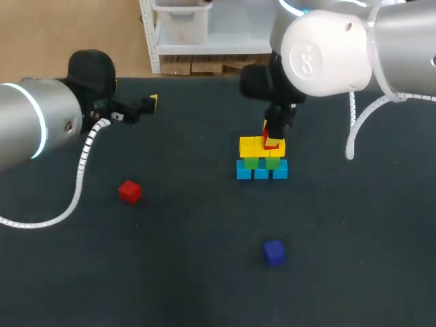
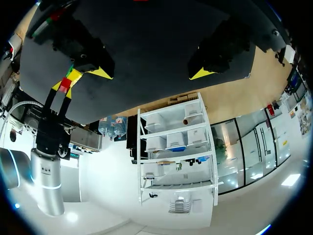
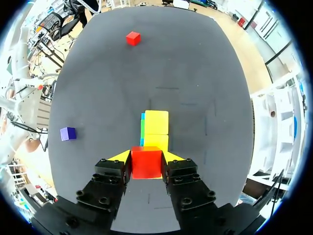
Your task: Place the blue cubes, place green cubes on the blue cubes, place the yellow cubes on the green cubes, then place the red cubes on the yellow cubes, and place purple cube on the red cubes.
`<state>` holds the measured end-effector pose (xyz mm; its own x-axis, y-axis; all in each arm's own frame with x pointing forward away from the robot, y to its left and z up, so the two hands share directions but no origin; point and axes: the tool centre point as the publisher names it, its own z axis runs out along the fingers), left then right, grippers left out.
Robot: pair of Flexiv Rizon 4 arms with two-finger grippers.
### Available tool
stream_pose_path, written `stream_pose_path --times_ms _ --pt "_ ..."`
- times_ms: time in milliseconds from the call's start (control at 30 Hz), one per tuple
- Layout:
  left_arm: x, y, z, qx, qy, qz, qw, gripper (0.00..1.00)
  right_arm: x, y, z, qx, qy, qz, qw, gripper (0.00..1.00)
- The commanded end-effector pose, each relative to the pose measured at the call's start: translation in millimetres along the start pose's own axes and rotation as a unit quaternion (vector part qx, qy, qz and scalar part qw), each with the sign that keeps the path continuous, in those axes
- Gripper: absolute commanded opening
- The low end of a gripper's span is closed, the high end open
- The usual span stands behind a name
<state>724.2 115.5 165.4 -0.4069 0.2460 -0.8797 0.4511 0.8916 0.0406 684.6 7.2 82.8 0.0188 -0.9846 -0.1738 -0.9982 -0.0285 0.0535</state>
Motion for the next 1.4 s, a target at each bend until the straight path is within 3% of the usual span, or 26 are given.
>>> stream_pose_path --times_ms 33,800,900,1033,1167,1400 --pt "1.7 -2.1 0.1 -0.005 -0.004 -0.001 1.000 1.00 -0.5 -1.5 1.1 -0.002 -0.002 -0.001 1.000 0.00" --pt "1.7 -2.1 0.1 -0.005 -0.004 -0.001 1.000 1.00 -1.5 -9.5 1.2 0.004 -0.001 0.008 1.000 0.00" --pt "1.7 -2.1 0.1 -0.005 -0.004 -0.001 1.000 1.00 -1.5 -9.3 1.3 0.005 -0.001 0.008 1.000 0.14" --pt "1.7 -2.1 0.1 -0.005 -0.004 -0.001 1.000 1.00 -1.5 -8.2 0.9 0.006 -0.003 0.009 1.000 0.20" --pt "1.7 -2.1 0.1 -0.005 -0.004 -0.001 1.000 1.00 -1.0 -5.8 0.6 0.007 -0.002 0.007 1.000 0.34" --pt "1.7 -2.1 0.1 -0.005 -0.004 -0.001 1.000 1.00 0.6 -5.1 -0.3 0.012 0.000 0.006 1.000 0.37"
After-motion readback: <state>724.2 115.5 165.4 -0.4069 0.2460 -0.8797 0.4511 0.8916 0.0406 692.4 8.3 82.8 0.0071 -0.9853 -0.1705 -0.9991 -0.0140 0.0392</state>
